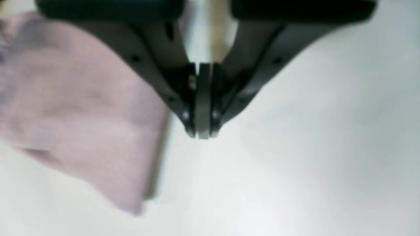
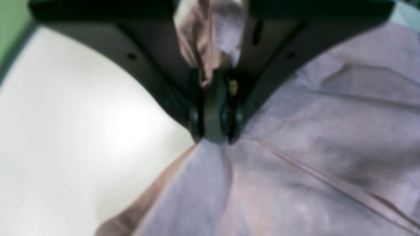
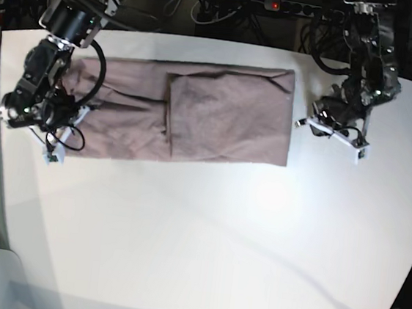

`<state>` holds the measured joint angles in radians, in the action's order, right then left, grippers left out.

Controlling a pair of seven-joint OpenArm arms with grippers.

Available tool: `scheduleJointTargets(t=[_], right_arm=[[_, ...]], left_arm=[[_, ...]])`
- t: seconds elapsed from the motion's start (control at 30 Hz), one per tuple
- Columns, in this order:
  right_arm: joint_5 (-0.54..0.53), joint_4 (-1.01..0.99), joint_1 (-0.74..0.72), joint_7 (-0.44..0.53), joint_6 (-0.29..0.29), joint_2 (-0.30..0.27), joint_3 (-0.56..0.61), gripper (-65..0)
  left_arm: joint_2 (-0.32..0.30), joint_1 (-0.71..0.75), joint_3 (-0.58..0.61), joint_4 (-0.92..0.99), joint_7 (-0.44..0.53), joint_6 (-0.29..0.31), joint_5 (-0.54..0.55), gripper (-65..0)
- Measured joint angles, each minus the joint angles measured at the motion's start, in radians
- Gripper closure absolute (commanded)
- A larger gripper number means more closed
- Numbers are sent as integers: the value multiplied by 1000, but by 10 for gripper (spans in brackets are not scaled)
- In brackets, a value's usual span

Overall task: Layout the t-shirt on the table in an organized manner, then fold the t-shirt properly
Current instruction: 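Release the folded end and raise the left gripper, then grasp the strip's other end with the right gripper and fold it over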

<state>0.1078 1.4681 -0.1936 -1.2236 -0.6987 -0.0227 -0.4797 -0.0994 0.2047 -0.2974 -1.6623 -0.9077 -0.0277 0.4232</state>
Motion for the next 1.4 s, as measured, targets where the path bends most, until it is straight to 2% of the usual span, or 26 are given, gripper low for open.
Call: scheduleJointTargets(t=[0.1, 0.37, 0.63, 0.83, 1.0, 1.4], right_arm=[[4, 32, 1, -30, 0, 6, 0, 0], [0, 136, 1, -90, 0, 20, 2, 0], [-2, 319, 17, -179, 0, 42, 16, 0], [8, 507, 95, -181, 0, 117, 166, 0], [8, 511, 131, -183, 0, 173, 289, 0], [8, 451, 98, -177, 0, 174, 593, 0]], left_arm=[[0, -9, 45, 2, -7, -3, -91, -2], [-1, -105, 97, 161, 76, 6, -80, -2], [-4, -124, 138, 182, 97, 9, -86, -2], [-2, -127, 143, 185, 95, 9, -82, -2], [-3, -127, 143, 185, 93, 9, -79, -2], [14, -127, 142, 185, 98, 9, -89, -2]])
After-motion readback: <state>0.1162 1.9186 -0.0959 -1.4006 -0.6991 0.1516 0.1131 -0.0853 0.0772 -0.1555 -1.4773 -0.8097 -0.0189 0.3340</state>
